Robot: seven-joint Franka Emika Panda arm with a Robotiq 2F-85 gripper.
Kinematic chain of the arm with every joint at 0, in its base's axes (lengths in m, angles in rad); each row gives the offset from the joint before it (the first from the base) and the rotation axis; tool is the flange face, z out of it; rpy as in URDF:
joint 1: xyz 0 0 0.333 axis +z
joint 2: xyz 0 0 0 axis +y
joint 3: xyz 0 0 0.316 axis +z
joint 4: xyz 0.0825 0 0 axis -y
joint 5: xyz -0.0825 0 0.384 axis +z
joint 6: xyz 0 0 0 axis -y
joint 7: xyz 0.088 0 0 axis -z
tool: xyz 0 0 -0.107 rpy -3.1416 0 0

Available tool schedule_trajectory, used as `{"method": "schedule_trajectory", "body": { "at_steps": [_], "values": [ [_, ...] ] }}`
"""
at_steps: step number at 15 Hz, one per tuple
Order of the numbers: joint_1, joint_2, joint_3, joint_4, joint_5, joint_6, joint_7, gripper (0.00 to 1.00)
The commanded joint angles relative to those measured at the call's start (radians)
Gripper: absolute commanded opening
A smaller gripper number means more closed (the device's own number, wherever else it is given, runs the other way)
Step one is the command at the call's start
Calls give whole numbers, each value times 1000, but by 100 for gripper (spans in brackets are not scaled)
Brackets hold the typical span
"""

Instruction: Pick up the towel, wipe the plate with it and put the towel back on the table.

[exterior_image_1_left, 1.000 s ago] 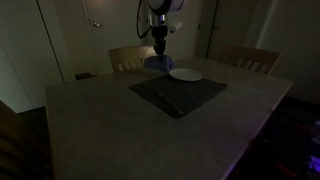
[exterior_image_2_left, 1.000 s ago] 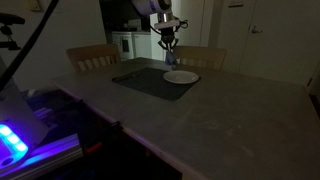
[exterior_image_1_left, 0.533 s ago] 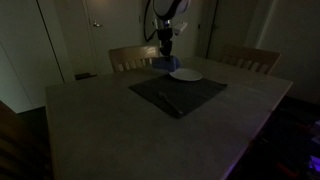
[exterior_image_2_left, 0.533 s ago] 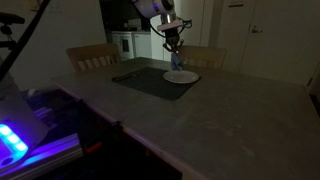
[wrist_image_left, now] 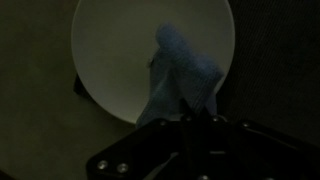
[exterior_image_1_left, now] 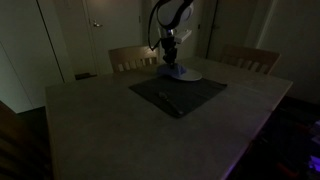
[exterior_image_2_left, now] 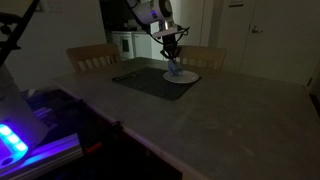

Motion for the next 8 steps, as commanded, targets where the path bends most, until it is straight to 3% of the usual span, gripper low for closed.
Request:
{"method": "schedule_trajectory", "body": {
  "at_steps": [1, 8],
  "values": [
    [6, -47, -13, -88, -7, 40, 38, 2],
    [12, -71, -50, -168, -4, 41, 189, 2]
  ]
}}
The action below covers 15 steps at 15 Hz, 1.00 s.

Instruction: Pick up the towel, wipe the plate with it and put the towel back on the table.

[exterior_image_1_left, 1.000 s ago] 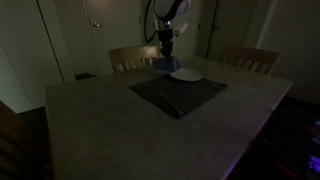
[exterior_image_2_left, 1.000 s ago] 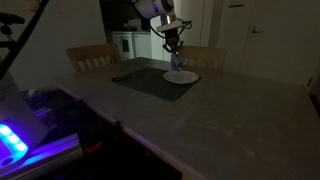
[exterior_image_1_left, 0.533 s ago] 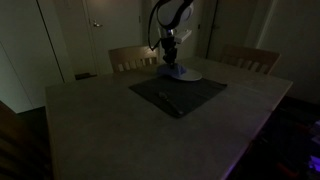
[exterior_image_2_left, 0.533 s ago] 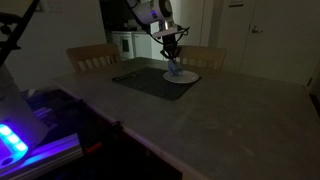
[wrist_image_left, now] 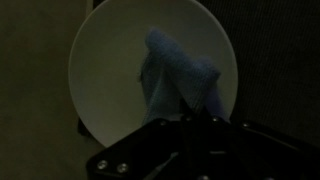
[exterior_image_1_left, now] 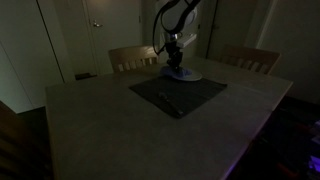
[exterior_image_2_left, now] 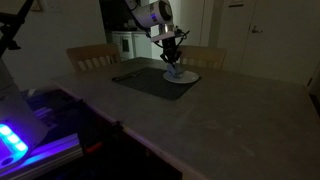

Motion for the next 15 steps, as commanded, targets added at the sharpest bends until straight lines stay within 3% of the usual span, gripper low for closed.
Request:
{"method": "schedule_trajectory", "body": {
  "at_steps": [1, 7, 15],
  "values": [
    [10, -54, -30, -103, 0, 34, 78, 2],
    [5, -56, -29, -152, 51, -10, 144, 2],
    [-32, -55, -49, -194, 80, 71, 197, 2]
  ]
}}
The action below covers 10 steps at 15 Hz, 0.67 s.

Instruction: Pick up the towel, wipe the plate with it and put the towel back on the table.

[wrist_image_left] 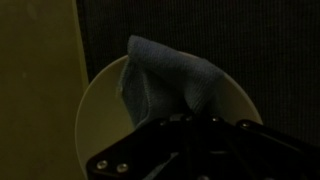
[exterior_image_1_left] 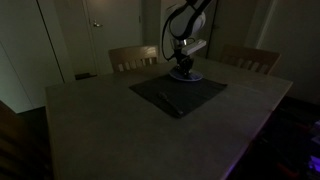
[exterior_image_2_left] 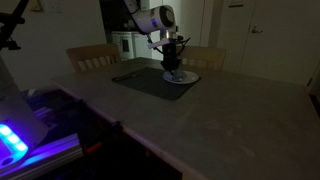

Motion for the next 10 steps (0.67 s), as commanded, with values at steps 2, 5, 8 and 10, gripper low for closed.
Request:
{"method": "schedule_trajectory", "body": {
  "at_steps": [2, 5, 8, 10],
  "values": [
    [-38, -34, -4, -86, 47, 85, -13, 2],
    [-58, -50, -7, -124, 75, 140, -19, 2],
    [-82, -57, -9, -147, 99, 183, -38, 2],
    [-99, -57, -12, -154, 107, 197, -58, 2]
  ]
}}
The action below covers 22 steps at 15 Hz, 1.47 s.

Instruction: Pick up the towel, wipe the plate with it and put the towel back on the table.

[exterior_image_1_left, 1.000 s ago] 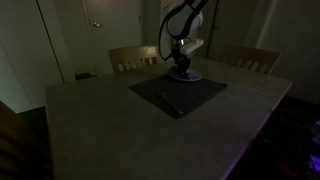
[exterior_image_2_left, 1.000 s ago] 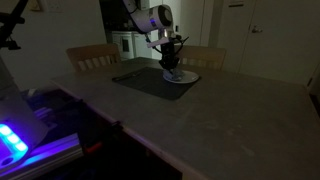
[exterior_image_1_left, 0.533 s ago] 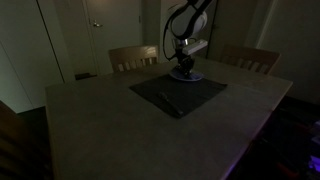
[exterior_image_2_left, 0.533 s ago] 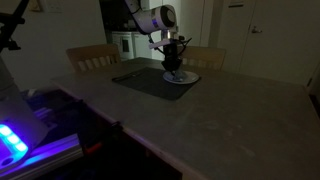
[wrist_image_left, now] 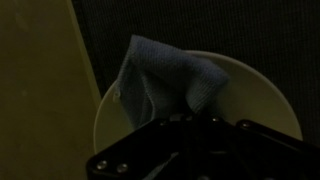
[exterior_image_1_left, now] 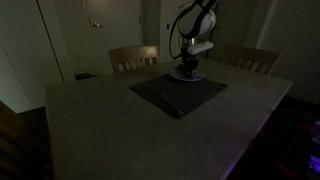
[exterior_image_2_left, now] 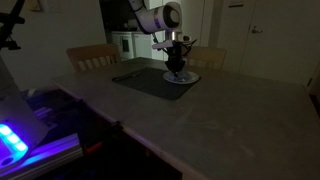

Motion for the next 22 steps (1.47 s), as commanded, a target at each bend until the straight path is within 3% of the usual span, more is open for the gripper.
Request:
{"method": "schedule_trajectory", "body": {
  "at_steps": [1, 11, 19, 22],
  "values": [
    [-37, -5, -11, -54, 22, 58, -52, 2],
    [-31, 77, -71, 68, 17, 81, 21, 2],
    [18, 128, -38, 156, 46, 211, 70, 2],
    [6, 100, 26, 122, 127, 241, 50, 2]
  ]
}}
